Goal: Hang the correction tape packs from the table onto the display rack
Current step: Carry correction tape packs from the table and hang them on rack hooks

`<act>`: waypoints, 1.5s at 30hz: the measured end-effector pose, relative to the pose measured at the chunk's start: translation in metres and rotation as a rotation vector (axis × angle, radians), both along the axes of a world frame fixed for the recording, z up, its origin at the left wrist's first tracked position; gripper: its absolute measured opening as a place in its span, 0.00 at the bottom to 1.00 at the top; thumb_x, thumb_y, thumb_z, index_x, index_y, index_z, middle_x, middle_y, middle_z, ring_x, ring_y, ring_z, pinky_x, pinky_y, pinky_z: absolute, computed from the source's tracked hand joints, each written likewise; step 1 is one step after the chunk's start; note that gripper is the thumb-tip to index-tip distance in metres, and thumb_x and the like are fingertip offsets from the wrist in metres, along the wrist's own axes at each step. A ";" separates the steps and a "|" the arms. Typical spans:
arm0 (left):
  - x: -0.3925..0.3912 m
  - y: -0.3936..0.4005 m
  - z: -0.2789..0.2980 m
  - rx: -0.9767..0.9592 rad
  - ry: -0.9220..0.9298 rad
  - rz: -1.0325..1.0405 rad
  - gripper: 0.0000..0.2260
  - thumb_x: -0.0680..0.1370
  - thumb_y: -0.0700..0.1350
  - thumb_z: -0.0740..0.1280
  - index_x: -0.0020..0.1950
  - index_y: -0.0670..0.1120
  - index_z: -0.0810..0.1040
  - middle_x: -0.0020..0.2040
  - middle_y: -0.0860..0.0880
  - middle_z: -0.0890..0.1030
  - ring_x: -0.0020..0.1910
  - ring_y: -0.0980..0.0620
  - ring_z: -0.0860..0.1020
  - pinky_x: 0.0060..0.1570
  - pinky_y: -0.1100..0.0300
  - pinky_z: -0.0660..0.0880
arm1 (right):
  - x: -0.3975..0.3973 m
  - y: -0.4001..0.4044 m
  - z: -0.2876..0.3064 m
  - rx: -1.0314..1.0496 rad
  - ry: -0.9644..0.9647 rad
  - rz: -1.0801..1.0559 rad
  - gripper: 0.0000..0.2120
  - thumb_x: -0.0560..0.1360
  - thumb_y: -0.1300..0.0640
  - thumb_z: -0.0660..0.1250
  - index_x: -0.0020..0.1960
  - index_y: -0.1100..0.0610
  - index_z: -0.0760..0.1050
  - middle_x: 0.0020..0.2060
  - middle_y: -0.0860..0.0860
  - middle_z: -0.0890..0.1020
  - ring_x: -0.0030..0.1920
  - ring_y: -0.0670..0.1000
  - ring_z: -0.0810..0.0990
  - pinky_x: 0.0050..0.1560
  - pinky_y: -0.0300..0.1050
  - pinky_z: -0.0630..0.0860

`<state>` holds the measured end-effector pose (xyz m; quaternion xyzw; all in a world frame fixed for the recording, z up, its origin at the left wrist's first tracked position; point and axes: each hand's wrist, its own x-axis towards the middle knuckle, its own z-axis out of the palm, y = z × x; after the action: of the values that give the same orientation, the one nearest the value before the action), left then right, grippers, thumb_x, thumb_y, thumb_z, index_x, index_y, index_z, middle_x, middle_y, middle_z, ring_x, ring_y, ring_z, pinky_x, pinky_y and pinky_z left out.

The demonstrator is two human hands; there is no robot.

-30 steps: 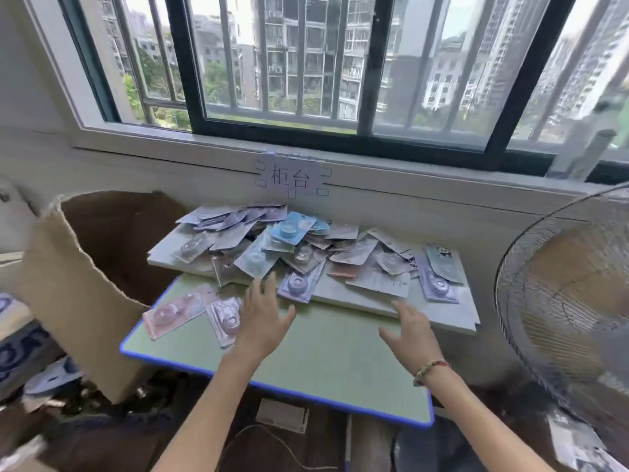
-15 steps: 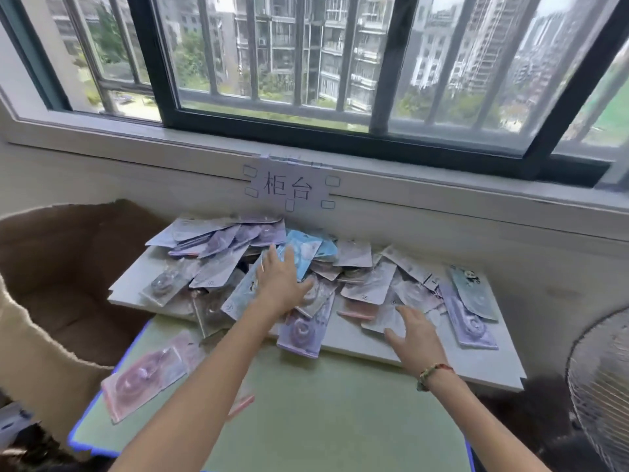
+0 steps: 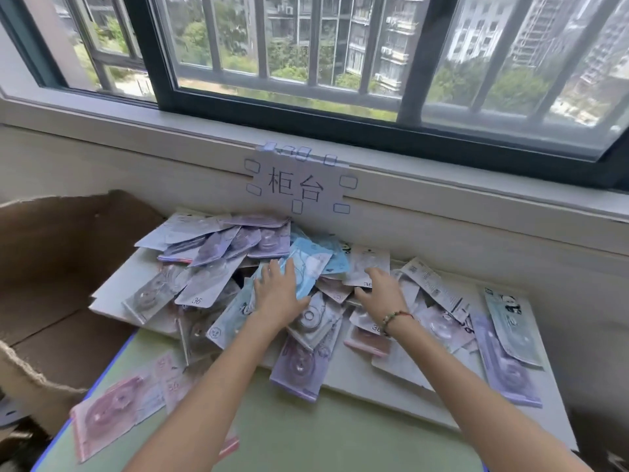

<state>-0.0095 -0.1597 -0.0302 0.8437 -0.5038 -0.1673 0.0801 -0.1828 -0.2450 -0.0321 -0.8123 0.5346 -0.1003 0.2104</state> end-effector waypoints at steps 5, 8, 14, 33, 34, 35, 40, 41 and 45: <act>0.004 0.003 0.009 -0.010 0.060 0.032 0.42 0.76 0.54 0.68 0.80 0.47 0.45 0.75 0.37 0.56 0.74 0.39 0.56 0.71 0.46 0.57 | 0.032 -0.028 -0.005 -0.086 0.117 0.119 0.19 0.79 0.58 0.60 0.68 0.60 0.67 0.64 0.58 0.72 0.64 0.58 0.69 0.61 0.48 0.66; 0.007 0.009 0.012 -0.025 0.101 0.040 0.43 0.74 0.54 0.69 0.79 0.50 0.46 0.71 0.39 0.62 0.71 0.39 0.61 0.69 0.47 0.62 | 0.044 -0.038 -0.007 -0.204 0.302 0.192 0.18 0.77 0.62 0.59 0.67 0.58 0.69 0.61 0.57 0.75 0.61 0.59 0.71 0.58 0.49 0.69; 0.013 0.020 0.009 0.009 0.092 0.066 0.46 0.72 0.57 0.71 0.79 0.48 0.46 0.72 0.39 0.60 0.71 0.39 0.59 0.69 0.45 0.62 | 0.051 -0.029 -0.009 -0.432 0.460 0.305 0.07 0.59 0.66 0.76 0.35 0.60 0.80 0.33 0.55 0.80 0.38 0.55 0.79 0.37 0.44 0.73; 0.006 0.037 0.008 0.025 0.104 0.068 0.46 0.74 0.54 0.72 0.79 0.44 0.44 0.75 0.36 0.55 0.75 0.38 0.54 0.70 0.42 0.60 | -0.032 0.013 -0.030 -0.627 0.238 0.504 0.08 0.69 0.56 0.62 0.39 0.59 0.78 0.35 0.54 0.78 0.35 0.55 0.77 0.36 0.46 0.78; 0.006 0.038 0.009 0.020 0.106 0.068 0.46 0.73 0.54 0.72 0.79 0.44 0.45 0.75 0.36 0.55 0.75 0.38 0.54 0.71 0.42 0.60 | -0.028 0.010 -0.027 -0.621 0.255 0.498 0.10 0.67 0.58 0.63 0.45 0.60 0.79 0.39 0.56 0.79 0.39 0.57 0.79 0.40 0.49 0.79; 0.006 0.039 0.009 0.019 0.107 0.068 0.46 0.73 0.55 0.72 0.79 0.44 0.45 0.75 0.36 0.55 0.75 0.37 0.55 0.71 0.42 0.61 | -0.022 0.006 -0.021 -0.563 0.311 0.499 0.15 0.65 0.61 0.67 0.52 0.61 0.79 0.46 0.58 0.80 0.45 0.59 0.79 0.46 0.51 0.78; 0.008 0.044 0.008 0.024 0.114 0.072 0.46 0.73 0.55 0.72 0.79 0.45 0.46 0.75 0.38 0.55 0.74 0.38 0.55 0.70 0.42 0.61 | -0.001 -0.004 -0.007 -0.279 0.574 0.479 0.23 0.75 0.54 0.60 0.69 0.55 0.65 0.63 0.55 0.69 0.61 0.57 0.69 0.58 0.49 0.69; 0.009 0.044 0.007 0.023 0.115 0.072 0.45 0.73 0.55 0.72 0.79 0.45 0.46 0.75 0.38 0.54 0.75 0.38 0.55 0.70 0.42 0.61 | 0.003 -0.001 -0.008 -0.272 0.586 0.459 0.22 0.75 0.55 0.59 0.69 0.56 0.65 0.63 0.56 0.68 0.61 0.57 0.69 0.56 0.49 0.70; 0.010 0.043 0.006 0.031 0.110 0.068 0.45 0.73 0.55 0.71 0.79 0.45 0.45 0.76 0.37 0.53 0.75 0.37 0.54 0.71 0.42 0.60 | 0.006 0.016 -0.019 -0.290 0.533 0.442 0.17 0.75 0.60 0.58 0.63 0.58 0.68 0.59 0.56 0.71 0.55 0.56 0.71 0.52 0.47 0.73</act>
<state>0.0004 -0.1170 -0.0238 0.8510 -0.4669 -0.2184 0.1005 -0.1767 -0.2287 -0.0514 -0.9270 0.3628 0.0881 -0.0368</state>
